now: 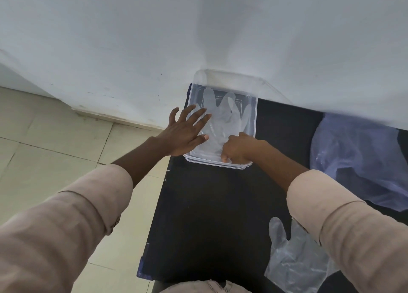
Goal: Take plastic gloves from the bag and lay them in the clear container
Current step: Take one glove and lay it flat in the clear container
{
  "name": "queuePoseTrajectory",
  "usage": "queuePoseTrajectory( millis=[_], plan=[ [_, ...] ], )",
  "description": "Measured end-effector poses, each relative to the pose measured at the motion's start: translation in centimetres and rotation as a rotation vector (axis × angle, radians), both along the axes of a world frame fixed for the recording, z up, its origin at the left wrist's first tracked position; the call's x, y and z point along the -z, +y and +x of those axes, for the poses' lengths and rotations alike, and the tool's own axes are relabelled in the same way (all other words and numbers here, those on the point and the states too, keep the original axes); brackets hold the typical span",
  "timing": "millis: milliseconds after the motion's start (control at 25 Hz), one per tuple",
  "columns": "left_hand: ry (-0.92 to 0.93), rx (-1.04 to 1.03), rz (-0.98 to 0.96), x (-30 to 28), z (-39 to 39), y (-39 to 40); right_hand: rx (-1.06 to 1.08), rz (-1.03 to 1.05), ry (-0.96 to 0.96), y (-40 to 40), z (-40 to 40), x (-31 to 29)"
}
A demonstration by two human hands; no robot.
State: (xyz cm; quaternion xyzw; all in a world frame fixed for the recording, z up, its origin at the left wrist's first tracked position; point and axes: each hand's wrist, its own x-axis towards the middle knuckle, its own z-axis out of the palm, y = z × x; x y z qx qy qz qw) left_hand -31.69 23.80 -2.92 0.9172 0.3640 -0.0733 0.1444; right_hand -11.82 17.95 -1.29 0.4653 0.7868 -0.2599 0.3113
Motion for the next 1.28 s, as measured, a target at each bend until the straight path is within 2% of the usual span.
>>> queuePoseTrajectory(
  millis=[200,360,440,560,680,760,920,1120,1280],
  plan=[
    [-0.006,-0.013,-0.018,-0.2,0.1,-0.1,-0.078,0.013,-0.125,0.1,0.0,-0.6],
    [0.054,0.021,0.032,-0.5,0.3,0.1,0.017,0.081,-0.008,0.4,0.6,-2.0],
    [0.039,0.04,0.117,-0.9,1.1,0.1,0.245,0.178,0.158,0.9,1.4,-2.5],
    [-0.012,0.065,0.211,-1.5,3.4,0.1,0.721,0.333,0.42,2.5,1.9,-2.5],
    [0.094,0.013,0.216,-1.3,5.5,0.8,1.285,0.24,0.675,4.8,1.4,-1.9],
    [0.207,-0.001,0.189,-0.6,6.3,1.2,1.489,0.228,0.745,6.1,1.1,-1.0],
    [0.299,-0.017,0.16,0.9,6.9,1.6,1.593,0.275,0.742,7.4,0.8,0.8],
    [0.267,-0.039,0.161,1.5,6.7,1.9,1.592,0.23,0.686,8.0,1.0,2.2],
    [0.277,-0.04,0.143,1.6,6.7,2.1,1.548,0.277,0.626,8.0,1.0,2.7]
  ],
)
